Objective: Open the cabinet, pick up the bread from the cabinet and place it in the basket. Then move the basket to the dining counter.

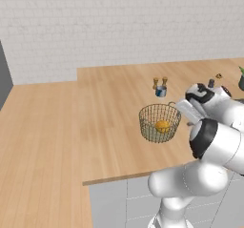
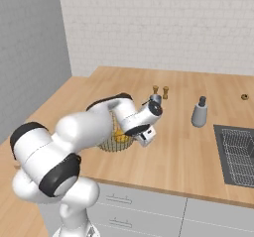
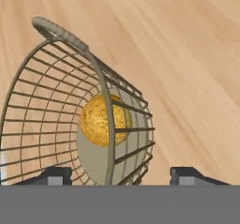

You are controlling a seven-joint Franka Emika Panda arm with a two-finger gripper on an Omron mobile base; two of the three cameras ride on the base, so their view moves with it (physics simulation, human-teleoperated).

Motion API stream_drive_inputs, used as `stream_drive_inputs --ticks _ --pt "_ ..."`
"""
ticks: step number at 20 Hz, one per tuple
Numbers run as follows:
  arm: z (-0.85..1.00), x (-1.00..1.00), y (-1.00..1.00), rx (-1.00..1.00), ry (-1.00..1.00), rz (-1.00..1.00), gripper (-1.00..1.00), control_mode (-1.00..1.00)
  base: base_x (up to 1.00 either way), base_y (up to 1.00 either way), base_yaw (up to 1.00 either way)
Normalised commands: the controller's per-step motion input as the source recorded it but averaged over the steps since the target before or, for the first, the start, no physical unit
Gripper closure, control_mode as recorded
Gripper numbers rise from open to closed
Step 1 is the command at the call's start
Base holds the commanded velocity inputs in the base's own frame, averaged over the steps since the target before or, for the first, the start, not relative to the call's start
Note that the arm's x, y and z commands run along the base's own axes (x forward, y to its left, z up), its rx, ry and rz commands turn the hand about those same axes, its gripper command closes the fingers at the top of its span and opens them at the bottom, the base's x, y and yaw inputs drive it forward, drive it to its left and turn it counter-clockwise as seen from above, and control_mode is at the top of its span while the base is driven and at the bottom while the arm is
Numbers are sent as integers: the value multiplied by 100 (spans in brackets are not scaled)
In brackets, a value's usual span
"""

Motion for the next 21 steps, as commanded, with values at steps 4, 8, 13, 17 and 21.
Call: stream_drive_inputs --ticks 4,8,13,17,21 --pt "86 -52 5 13 -11 3 -100 -100 0 0 0" --pt "88 -70 8 16 -17 7 -100 -100 0 0 0" --pt "64 -85 14 20 -22 8 -100 -100 0 0 0" --pt "38 -86 65 20 -29 1 -100 -100 0 0 0" --pt "49 -50 54 15 -33 0 -100 -100 0 0 0"
